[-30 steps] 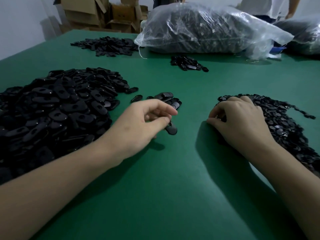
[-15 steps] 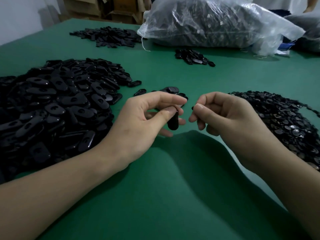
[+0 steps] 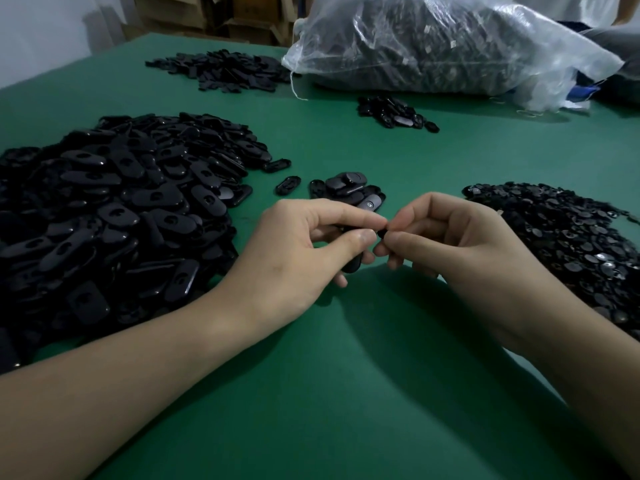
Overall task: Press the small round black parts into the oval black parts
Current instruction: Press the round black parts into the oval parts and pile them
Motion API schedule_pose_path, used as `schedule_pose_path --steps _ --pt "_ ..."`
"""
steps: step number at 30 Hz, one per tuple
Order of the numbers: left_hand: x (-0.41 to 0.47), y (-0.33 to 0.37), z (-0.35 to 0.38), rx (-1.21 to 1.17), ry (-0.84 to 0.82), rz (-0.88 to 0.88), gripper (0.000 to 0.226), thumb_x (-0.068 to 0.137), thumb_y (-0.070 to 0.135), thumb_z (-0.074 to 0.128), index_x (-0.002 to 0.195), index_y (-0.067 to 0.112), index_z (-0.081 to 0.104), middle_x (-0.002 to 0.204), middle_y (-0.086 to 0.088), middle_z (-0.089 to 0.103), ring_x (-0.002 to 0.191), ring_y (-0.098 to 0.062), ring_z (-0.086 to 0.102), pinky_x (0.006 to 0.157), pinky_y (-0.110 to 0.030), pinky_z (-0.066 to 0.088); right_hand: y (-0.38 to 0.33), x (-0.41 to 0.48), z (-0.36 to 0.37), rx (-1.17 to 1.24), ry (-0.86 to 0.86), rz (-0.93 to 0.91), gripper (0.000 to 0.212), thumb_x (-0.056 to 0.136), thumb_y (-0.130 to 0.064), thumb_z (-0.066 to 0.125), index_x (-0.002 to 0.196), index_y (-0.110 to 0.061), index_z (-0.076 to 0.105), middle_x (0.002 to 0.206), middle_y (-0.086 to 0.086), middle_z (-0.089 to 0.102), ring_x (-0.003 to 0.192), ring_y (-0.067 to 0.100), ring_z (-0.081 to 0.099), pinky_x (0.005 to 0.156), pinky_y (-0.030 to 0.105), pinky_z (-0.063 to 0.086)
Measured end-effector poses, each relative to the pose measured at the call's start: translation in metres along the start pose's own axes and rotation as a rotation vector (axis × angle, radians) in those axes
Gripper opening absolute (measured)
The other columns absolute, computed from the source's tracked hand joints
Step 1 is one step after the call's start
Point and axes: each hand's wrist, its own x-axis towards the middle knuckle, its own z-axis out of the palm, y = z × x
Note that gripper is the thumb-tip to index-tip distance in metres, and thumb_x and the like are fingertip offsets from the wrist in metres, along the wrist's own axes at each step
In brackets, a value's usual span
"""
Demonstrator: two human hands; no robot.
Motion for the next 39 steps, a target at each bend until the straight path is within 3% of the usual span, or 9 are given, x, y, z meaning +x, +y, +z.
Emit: schedule_pose_path --steps 4,12,21,24,28,31,36,39 --pt "0.0005 0.0006 0.0003 -0.004 0.015 -0.02 0.02 0.096 0.009 0.071 0.11 0.021 0.077 0.09 0.004 0.079 0.084 -0.01 0.077 0.056 -0.02 0.055 -0.0002 0.0001 0.0004 0.051 0.009 0.016 0.015 0.09 -0.002 0.07 0.1 -0.008 0.06 0.081 0.012 0.076 0.066 0.013 0.066 0.058 0.011 0.045" --pt "0.001 0.0006 0.0008 0.004 -0.006 -0.041 0.013 0.095 0.011 0.073 0.1 0.022 0.077 0.08 0.007 0.078 0.073 -0.006 0.073 0.053 -0.018 0.05 0.001 -0.0004 -0.0002 0.057 -0.002 0.021 0.022 0.09 -0.003 0.07 0.11 -0.008 0.063 0.082 0.009 0.076 0.067 0.012 0.067 0.059 0.009 0.045" --pt "0.0003 0.0029 0.0012 0.012 -0.008 -0.041 0.01 0.089 0.024 0.073 0.095 0.03 0.078 0.082 0.006 0.079 0.08 -0.007 0.076 0.055 -0.017 0.049 -0.0028 -0.0026 0.0035 -0.075 0.015 0.032 0.007 0.09 -0.012 0.073 0.093 -0.006 0.07 0.083 0.007 0.079 0.071 0.015 0.074 0.059 0.009 0.046" --pt "0.0001 0.004 0.0013 0.011 -0.008 -0.025 0.013 0.092 0.016 0.075 0.097 0.027 0.078 0.085 0.005 0.079 0.081 -0.006 0.076 0.059 -0.013 0.05 -0.0027 -0.0031 0.003 -0.108 0.029 0.036 0.01 0.088 -0.017 0.076 0.088 -0.008 0.071 0.084 0.006 0.079 0.073 0.015 0.074 0.061 0.012 0.048" --pt "0.0001 0.0069 0.0004 -0.017 -0.046 -0.016 0.036 0.095 0.004 0.07 0.125 0.023 0.069 0.109 0.007 0.078 0.094 -0.008 0.076 0.074 -0.014 0.053 -0.001 -0.002 0.0024 -0.091 0.073 0.006 0.011 0.088 -0.012 0.075 0.084 -0.005 0.068 0.08 0.005 0.078 0.066 0.008 0.068 0.059 0.011 0.046" --pt "0.0004 0.0077 0.0005 -0.054 -0.041 -0.009 0.046 0.096 -0.005 0.065 0.134 0.02 0.064 0.114 0.003 0.077 0.098 -0.008 0.076 0.081 -0.016 0.054 -0.0007 0.0001 0.001 -0.042 0.111 -0.015 0.009 0.088 -0.009 0.074 0.085 -0.005 0.066 0.08 0.008 0.078 0.064 0.009 0.065 0.058 0.013 0.045" --pt "0.0016 0.0064 0.0012 -0.1 -0.027 -0.04 0.045 0.093 -0.012 0.065 0.127 0.018 0.065 0.108 -0.005 0.079 0.1 -0.013 0.076 0.081 -0.024 0.06 0.0013 0.0012 -0.0018 0.065 0.114 0.013 0.015 0.089 -0.008 0.072 0.103 -0.012 0.071 0.086 0.01 0.078 0.067 0.012 0.066 0.057 0.018 0.048" --pt "0.0021 0.0044 0.0001 -0.17 0.007 -0.096 0.037 0.09 -0.01 0.07 0.115 0.017 0.067 0.101 -0.005 0.08 0.094 -0.017 0.078 0.076 -0.026 0.061 0.0019 0.0014 -0.0015 0.131 0.103 0.052 0.021 0.081 -0.017 0.073 0.101 -0.009 0.073 0.09 0.012 0.079 0.069 0.012 0.068 0.059 0.018 0.05"
